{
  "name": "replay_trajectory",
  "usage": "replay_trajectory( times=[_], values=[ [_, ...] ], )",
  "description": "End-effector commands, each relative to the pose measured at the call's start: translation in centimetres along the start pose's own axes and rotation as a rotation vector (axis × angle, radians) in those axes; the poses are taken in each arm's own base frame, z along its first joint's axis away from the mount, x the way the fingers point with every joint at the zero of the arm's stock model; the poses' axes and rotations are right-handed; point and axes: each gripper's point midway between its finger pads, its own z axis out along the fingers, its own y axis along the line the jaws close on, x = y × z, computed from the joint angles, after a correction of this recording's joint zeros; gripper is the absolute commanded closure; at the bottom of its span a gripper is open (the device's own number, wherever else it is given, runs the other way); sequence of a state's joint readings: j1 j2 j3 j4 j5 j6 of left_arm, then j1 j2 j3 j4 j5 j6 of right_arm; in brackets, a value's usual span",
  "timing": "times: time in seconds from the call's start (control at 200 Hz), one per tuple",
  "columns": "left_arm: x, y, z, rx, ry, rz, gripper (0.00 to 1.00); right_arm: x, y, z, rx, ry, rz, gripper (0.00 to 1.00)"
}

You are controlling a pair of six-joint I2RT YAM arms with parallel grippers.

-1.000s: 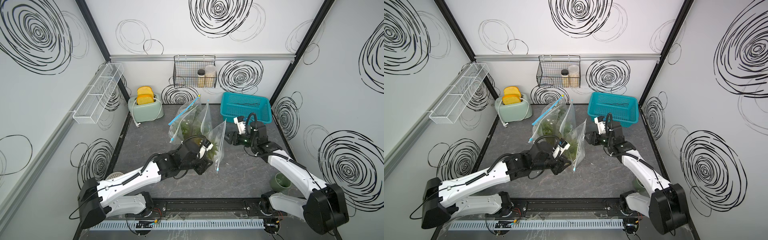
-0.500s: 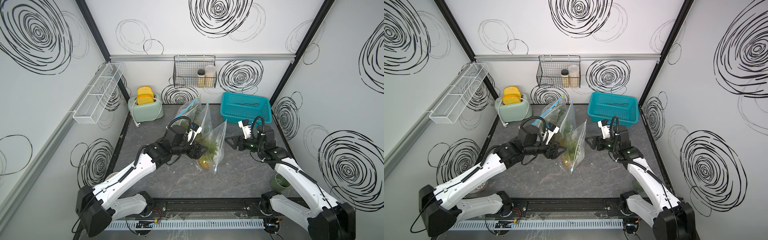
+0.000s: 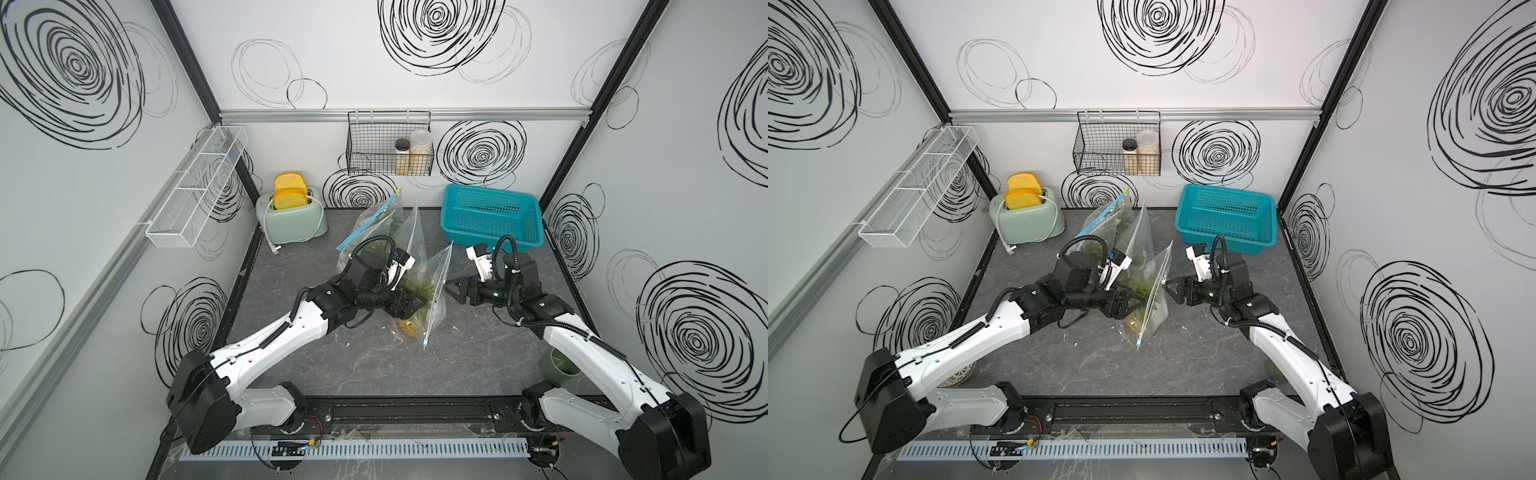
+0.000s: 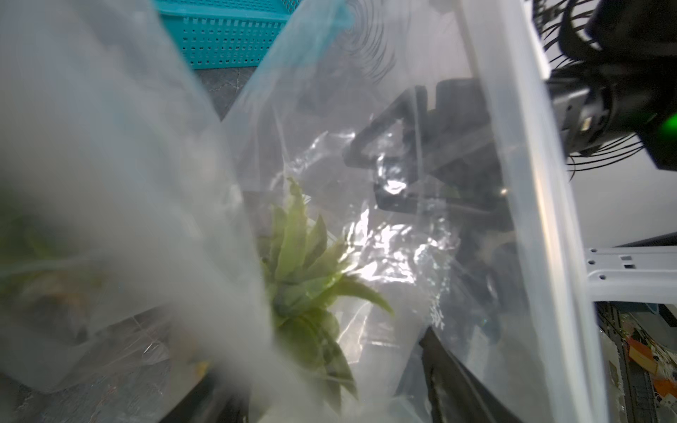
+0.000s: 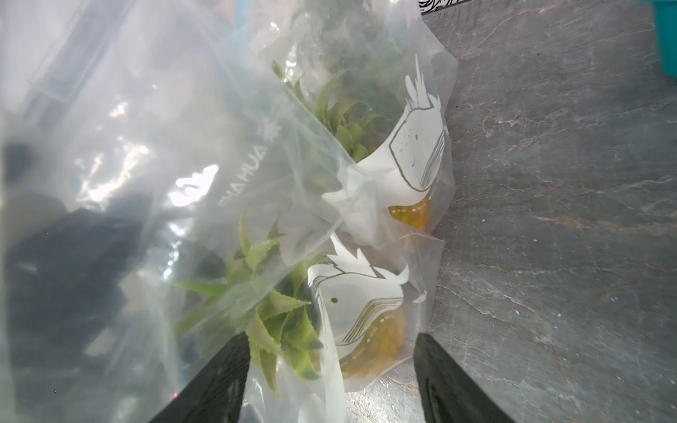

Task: Open the zip-top bag and take out the pineapple
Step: Open the zipper of the food storage bag at the center of the board.

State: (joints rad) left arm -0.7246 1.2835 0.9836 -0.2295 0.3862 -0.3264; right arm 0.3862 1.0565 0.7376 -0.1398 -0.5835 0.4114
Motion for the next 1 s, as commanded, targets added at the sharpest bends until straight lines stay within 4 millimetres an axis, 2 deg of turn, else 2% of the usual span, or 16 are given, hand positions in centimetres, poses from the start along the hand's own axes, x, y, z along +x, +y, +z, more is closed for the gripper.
replay_trajectory(
  times=[0.0, 0.085, 0.195, 0.275, 0.515, 0.53, 0.75, 0.84, 0.996],
  values=[
    [-0.5, 0.6, 0.8, -0.021, -0.033, -0.010, 0.28, -0.4, 0.7, 0.3, -0.030, -0.015, -0.010, 0.26],
    [-0.4, 1.2, 1.1, -0.043, -0.036, -0.015, 0.36, -0.3, 0.8, 0.5, -0.035, -0.011, -0.012, 0.26],
    [-0.2, 1.8, 1.4, -0.060, -0.037, -0.023, 0.64, -0.2, 0.9, 0.5, -0.042, -0.007, -0.014, 0.26],
    [-0.1, 1.7, 1.4, -0.055, -0.044, -0.023, 0.78, -0.1, 1.2, 0.4, -0.053, -0.005, -0.020, 0.26],
    [-0.5, 1.4, 0.6, -0.051, -0.082, -0.031, 0.95, 0.4, 3.0, -1.0, -0.086, -0.002, -0.028, 0.26],
    [-0.5, 1.4, 0.6, -0.052, -0.084, -0.032, 1.00, 0.4, 3.1, -1.1, -0.087, -0.003, -0.026, 0.26],
    [-0.6, 1.4, 0.2, -0.052, -0.115, -0.059, 1.00, 1.2, 5.3, -1.4, -0.119, -0.009, 0.002, 0.26],
    [-0.5, 1.3, 0.2, -0.042, -0.124, -0.081, 1.00, 1.7, 6.2, -0.5, -0.130, 0.008, -0.001, 0.27],
    [-0.2, 0.5, 0.5, -0.013, -0.136, -0.099, 1.00, 2.2, 5.5, 1.7, -0.109, 0.045, 0.019, 0.29]
  ],
)
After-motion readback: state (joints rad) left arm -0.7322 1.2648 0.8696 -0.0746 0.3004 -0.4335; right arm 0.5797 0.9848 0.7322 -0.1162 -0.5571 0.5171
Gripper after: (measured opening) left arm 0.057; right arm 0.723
